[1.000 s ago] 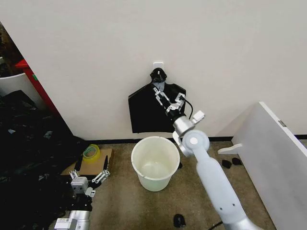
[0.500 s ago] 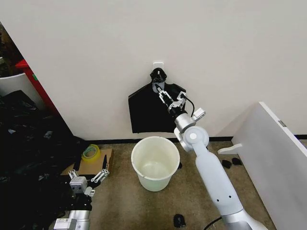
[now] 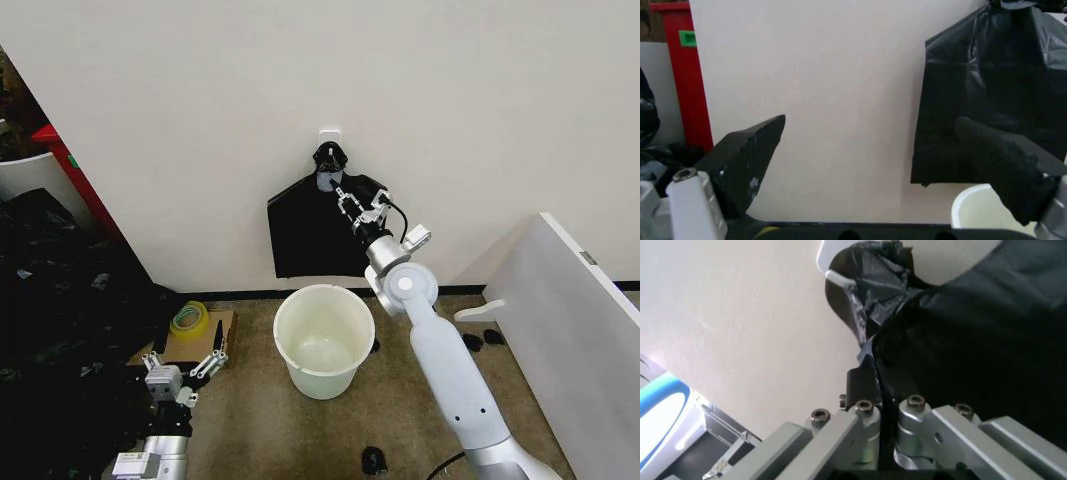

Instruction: Place the garbage bag over the trash bin.

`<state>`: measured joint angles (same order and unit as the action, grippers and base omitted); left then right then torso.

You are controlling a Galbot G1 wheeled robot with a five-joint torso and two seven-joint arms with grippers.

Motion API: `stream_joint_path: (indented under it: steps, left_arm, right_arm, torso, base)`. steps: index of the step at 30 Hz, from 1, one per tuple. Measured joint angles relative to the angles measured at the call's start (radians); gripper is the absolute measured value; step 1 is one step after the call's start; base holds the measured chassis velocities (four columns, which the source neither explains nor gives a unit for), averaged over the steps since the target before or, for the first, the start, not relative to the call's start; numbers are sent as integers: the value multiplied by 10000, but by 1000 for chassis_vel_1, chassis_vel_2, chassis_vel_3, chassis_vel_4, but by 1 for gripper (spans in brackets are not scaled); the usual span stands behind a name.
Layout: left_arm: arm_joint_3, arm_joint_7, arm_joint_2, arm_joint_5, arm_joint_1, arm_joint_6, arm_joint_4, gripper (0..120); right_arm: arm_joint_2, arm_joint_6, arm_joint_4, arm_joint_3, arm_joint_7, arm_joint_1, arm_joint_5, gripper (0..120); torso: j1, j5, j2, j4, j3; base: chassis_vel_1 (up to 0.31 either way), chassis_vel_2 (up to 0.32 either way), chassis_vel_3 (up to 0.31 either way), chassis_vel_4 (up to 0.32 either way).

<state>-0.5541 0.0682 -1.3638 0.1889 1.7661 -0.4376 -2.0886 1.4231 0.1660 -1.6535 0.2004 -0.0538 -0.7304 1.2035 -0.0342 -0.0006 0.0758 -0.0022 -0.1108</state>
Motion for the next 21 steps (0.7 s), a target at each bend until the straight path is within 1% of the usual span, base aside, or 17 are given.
stream_joint_path:
  steps: [1, 4, 5, 6, 7, 8, 9, 10, 13, 14, 15, 17, 18, 21]
  left_arm:
    - [0, 0, 0, 0, 0, 0, 0, 100]
    - [35, 6, -22, -12, -18, 11, 19, 100]
    - [35, 6, -22, -12, -18, 11, 19, 100]
    - [39, 9, -22, -13, -35, 14, 20, 100]
    - [40, 9, -23, -14, -40, 16, 20, 100]
    - [40, 12, -21, -14, -53, 20, 20, 100]
    - [40, 12, -21, -14, -53, 20, 20, 100]
    - [43, 12, -21, -14, -63, 23, 22, 100]
    - [91, 23, -23, -14, -76, 26, 52, 100]
    - [143, 22, -22, -14, -96, 27, 74, 100]
    - [143, 22, -22, -14, -96, 27, 74, 100]
    - [191, 25, -26, -16, -132, 28, 89, 100]
    - [191, 25, -26, -16, -132, 28, 89, 100]
    - [216, 32, 14, -13, -171, 27, 125, 100]
  right_arm:
    - [0, 0, 0, 0, 0, 0, 0, 0]
    - [-333, -87, -549, 7, -73, -840, -388, 0]
    - [-333, -87, -549, 7, -73, -840, -388, 0]
    - [-608, -170, -938, -62, -88, -1388, -803, 0]
    - [-688, -194, -1058, -94, -84, -1537, -941, 0]
    - [-928, -273, -1513, -202, -55, -1980, -1387, 0]
    - [-928, -273, -1513, -202, -55, -1980, -1387, 0]
    - [-1091, -399, -1899, -269, 22, -2305, -1780, 0]
    - [-1387, -587, -2801, -309, 230, -3065, -2392, 0]
    - [-1504, -684, -3164, -286, 252, -3514, -2874, 0]
    - [-1504, -684, -3164, -286, 252, -3514, -2874, 0]
    - [-1628, -875, -3444, -276, 146, -4180, -3666, 0]
    - [-1628, -875, -3444, -276, 146, -4180, -3666, 0]
    - [-1765, -1350, -3805, -312, -235, -5513, -5310, 0]
  torso:
    - [0, 0, 0, 0, 0]
    - [0, 2, 0, -2, 0]
    - [0, 2, 0, -2, 0]
    - [0, 1, 0, -5, 0]
    - [0, 2, 0, -6, 1]
    - [0, 2, 0, -9, 0]
    - [0, 2, 0, -9, 0]
    - [0, 2, 0, -3, 2]
    - [1, -1, 0, -3, 2]
    - [1, 0, 1, -3, 2]
    - [1, 0, 1, -3, 2]
    - [1, 0, 0, -1, 2]
    - [1, 0, 0, -1, 2]
    - [1, 1, 1, -6, 2]
  base:
    - [0, 0, 0, 0]
    - [0, 0, 0, 0]
    - [0, 0, 0, 0]
    - [0, 0, 0, 0]
    - [0, 0, 0, 0]
    - [0, 0, 0, 0]
    - [0, 0, 0, 0]
    - [0, 0, 0, 0]
    - [0, 0, 0, 0]
    - [0, 0, 0, 0]
    - [0, 0, 0, 0]
    - [0, 0, 0, 0]
    - [0, 0, 0, 0]
    - [0, 0, 0, 0]
